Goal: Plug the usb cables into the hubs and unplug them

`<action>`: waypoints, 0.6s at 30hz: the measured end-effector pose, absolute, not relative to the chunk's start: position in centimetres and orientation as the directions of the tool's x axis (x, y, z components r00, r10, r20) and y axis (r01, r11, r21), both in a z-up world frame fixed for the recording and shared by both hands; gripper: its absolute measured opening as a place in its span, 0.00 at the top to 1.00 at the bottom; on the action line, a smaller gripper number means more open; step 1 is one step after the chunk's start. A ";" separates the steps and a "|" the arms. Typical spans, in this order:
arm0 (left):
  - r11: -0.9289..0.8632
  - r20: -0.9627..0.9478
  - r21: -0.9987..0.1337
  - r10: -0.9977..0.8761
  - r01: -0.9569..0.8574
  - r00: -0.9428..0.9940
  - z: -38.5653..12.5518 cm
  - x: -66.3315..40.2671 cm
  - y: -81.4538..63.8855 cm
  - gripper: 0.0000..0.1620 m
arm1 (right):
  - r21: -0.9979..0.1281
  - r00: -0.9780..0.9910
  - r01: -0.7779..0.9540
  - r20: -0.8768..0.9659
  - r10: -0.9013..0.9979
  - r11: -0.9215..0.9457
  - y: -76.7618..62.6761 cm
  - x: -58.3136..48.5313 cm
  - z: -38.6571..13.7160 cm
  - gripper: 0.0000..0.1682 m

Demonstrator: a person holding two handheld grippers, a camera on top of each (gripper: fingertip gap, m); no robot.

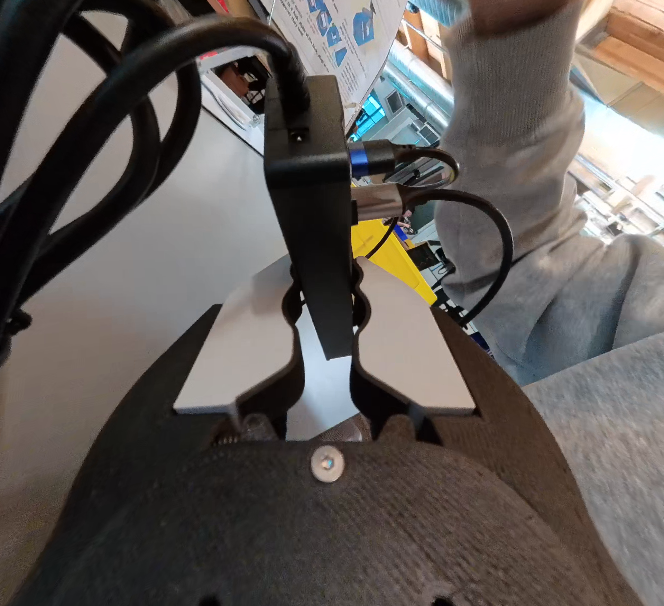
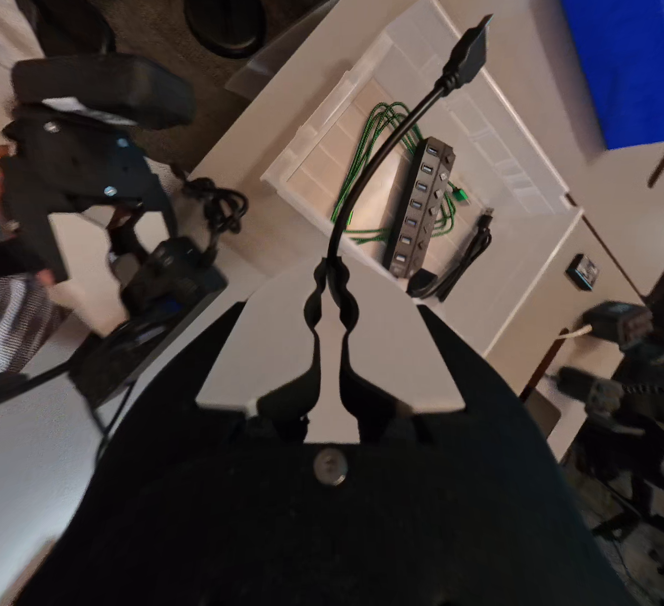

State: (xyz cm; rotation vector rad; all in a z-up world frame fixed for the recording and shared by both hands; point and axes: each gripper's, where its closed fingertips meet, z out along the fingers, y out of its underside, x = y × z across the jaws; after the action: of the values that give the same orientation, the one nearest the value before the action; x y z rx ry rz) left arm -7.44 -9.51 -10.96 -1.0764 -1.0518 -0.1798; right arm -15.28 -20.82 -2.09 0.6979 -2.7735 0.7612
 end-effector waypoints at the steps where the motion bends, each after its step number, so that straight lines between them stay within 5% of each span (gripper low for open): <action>1: 0.510 0.768 -0.637 0.353 0.578 0.535 -10.9 -7.5 -9.6 0.85 | -0.460 -0.879 -0.474 0.303 -0.369 0.751 -19.3 -14.6 -1.6 0.97; 7: 0.509 0.745 -0.663 0.380 0.549 0.548 -10.7 -7.6 -9.9 0.85 | -0.691 -0.945 -0.321 0.279 -0.171 0.648 -9.7 -10.2 -0.1 0.97; 18: 0.453 0.663 -0.749 0.506 0.483 0.552 -11.0 -9.7 -9.3 0.85 | -0.472 -0.914 -0.038 0.373 0.161 0.881 7.2 -5.1 -11.9 0.97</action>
State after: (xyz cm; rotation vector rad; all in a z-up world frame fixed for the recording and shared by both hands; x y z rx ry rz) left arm -9.67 -9.30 -10.95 -1.1604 -1.0507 0.0180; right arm -5.09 7.21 -11.90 -0.0905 -2.6421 0.6742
